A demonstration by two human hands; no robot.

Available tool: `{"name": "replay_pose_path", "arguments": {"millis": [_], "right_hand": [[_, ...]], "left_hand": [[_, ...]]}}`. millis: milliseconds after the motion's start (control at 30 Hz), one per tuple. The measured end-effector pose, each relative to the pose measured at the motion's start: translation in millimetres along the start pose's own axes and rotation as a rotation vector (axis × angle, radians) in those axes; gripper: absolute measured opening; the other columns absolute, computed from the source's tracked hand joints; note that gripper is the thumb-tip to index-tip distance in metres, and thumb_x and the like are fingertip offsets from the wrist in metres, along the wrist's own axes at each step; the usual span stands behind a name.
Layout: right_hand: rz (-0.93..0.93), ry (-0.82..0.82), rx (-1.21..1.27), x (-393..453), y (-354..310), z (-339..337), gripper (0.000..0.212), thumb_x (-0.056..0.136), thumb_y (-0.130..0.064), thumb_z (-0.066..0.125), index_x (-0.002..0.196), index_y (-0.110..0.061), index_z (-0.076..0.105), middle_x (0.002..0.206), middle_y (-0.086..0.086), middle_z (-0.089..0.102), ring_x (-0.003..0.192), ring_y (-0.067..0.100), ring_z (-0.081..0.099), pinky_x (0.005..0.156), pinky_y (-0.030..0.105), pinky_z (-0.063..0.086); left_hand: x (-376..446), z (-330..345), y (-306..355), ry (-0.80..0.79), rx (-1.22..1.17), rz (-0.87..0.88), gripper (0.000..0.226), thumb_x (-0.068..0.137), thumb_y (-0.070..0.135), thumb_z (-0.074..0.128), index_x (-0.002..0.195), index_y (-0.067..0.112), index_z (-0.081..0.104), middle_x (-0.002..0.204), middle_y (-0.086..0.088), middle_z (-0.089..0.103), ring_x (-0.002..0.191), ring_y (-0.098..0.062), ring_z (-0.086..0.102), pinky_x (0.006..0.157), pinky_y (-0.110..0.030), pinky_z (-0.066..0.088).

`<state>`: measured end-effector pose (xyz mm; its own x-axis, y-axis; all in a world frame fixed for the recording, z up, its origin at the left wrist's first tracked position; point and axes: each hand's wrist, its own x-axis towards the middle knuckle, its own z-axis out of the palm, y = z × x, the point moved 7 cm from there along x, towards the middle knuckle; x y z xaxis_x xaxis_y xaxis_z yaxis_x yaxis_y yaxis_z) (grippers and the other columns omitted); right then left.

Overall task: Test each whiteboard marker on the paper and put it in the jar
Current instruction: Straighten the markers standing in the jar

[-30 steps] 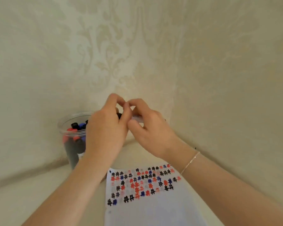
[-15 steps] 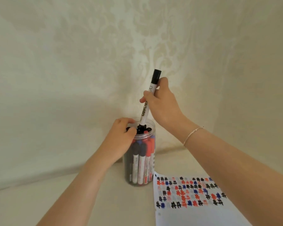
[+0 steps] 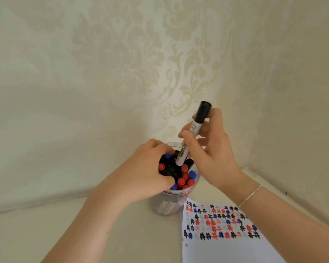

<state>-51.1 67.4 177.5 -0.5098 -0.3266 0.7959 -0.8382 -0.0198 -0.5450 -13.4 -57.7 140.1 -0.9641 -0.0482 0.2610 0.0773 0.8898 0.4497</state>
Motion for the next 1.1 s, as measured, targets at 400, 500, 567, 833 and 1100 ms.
{"name": "replay_pose_path", "arguments": {"millis": [400, 500, 567, 833, 1100], "right_hand": [[-0.053, 0.016, 0.003, 6.1, -1.1, -28.6, 0.017, 0.078, -0.006, 0.062, 0.087, -0.011, 0.049, 0.078, 0.000, 0.055, 0.070, 0.010, 0.055, 0.059, 0.018, 0.045], [-0.022, -0.015, 0.011, 10.0, -0.2, -26.8, 0.017, 0.076, -0.008, 0.062, 0.087, -0.010, 0.049, 0.076, 0.004, 0.054, 0.068, 0.015, 0.054, 0.059, 0.023, 0.046], [-0.029, -0.024, 0.000, 11.4, -1.9, -26.5, 0.017, 0.075, -0.008, 0.062, 0.087, -0.007, 0.050, 0.075, 0.005, 0.053, 0.067, 0.020, 0.053, 0.058, 0.030, 0.048], [-0.052, -0.059, 0.007, 8.9, 9.0, -31.0, 0.018, 0.079, -0.005, 0.059, 0.092, -0.001, 0.046, 0.073, 0.009, 0.050, 0.066, 0.029, 0.051, 0.045, 0.047, 0.046], [-0.229, -0.136, -0.162, 1.0, 5.2, -19.6, 0.016, 0.090, -0.017, 0.056, 0.099, -0.019, 0.043, 0.077, -0.013, 0.048, 0.065, 0.017, 0.054, 0.050, 0.033, 0.050]], "left_hand": [[5.5, 3.3, 21.5, 0.007, 0.082, 0.131, 0.060, 0.078, 0.005, 0.055, 0.117, 0.050, 0.046, 0.150, 0.023, 0.001, 0.141, -0.015, 0.021, 0.104, -0.036, 0.040], [8.0, 7.9, 28.5, -0.094, 0.136, 0.165, 0.065, 0.079, 0.001, 0.051, 0.121, 0.051, 0.050, 0.156, 0.017, -0.003, 0.144, -0.015, 0.012, 0.111, -0.039, 0.032], [10.1, 8.8, 31.4, -0.126, 0.196, 0.164, 0.066, 0.080, 0.004, 0.050, 0.126, 0.051, 0.047, 0.157, 0.014, -0.002, 0.142, -0.015, 0.013, 0.110, -0.039, 0.031], [18.1, 7.4, 32.7, -0.031, 0.275, 0.128, 0.027, 0.079, 0.043, 0.063, 0.104, 0.038, 0.058, 0.120, 0.008, 0.037, 0.106, -0.014, 0.043, 0.078, -0.025, 0.038], [17.2, 9.9, 31.8, -0.100, 0.193, 0.129, 0.033, 0.078, 0.031, 0.065, 0.107, 0.044, 0.055, 0.115, 0.009, 0.033, 0.083, -0.014, 0.056, 0.077, -0.034, 0.052]]}}
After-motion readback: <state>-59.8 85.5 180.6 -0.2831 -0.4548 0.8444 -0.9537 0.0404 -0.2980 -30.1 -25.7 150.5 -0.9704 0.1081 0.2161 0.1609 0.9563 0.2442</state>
